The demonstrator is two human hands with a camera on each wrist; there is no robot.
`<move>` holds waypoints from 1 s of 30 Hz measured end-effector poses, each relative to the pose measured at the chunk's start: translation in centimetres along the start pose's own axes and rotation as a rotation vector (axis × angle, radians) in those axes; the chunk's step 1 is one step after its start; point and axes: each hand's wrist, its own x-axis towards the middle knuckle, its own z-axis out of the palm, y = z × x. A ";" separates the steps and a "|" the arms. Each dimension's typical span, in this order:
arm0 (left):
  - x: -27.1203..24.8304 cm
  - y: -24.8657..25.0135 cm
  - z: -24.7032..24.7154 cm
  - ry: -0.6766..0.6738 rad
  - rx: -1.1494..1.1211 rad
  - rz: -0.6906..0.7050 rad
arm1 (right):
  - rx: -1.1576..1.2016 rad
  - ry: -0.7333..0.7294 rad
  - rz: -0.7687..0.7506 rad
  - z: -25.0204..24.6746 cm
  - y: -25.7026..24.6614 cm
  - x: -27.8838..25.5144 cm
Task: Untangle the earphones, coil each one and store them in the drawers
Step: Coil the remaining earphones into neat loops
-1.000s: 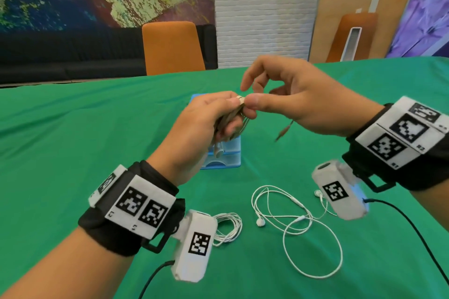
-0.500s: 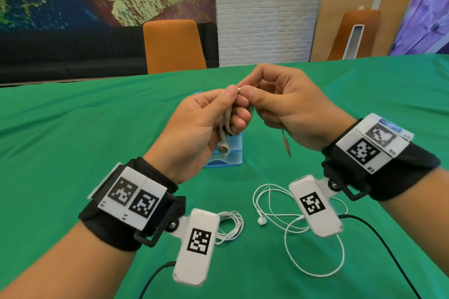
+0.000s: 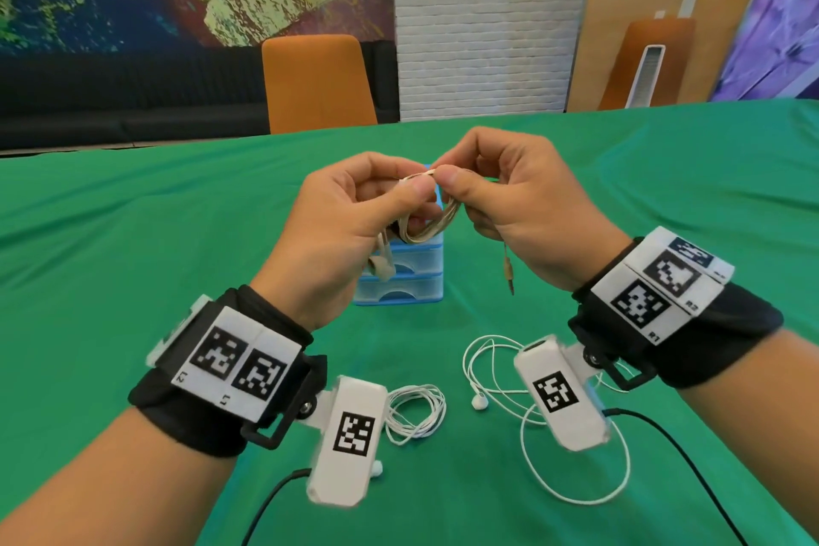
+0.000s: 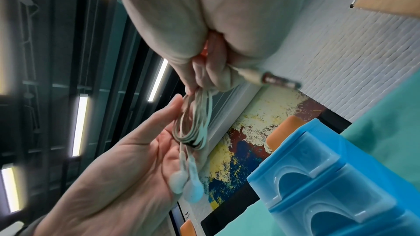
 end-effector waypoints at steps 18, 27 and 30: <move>-0.2 -0.6 -0.7 0.029 0.377 0.148 | -0.173 -0.114 0.083 -2.2 0.6 -0.7; -0.3 -1.3 0.2 0.048 0.277 0.081 | -0.382 -0.101 0.076 -2.7 0.9 -0.3; -0.3 -1.8 0.7 0.081 0.253 0.079 | -0.108 -0.051 0.210 -1.5 1.0 -0.8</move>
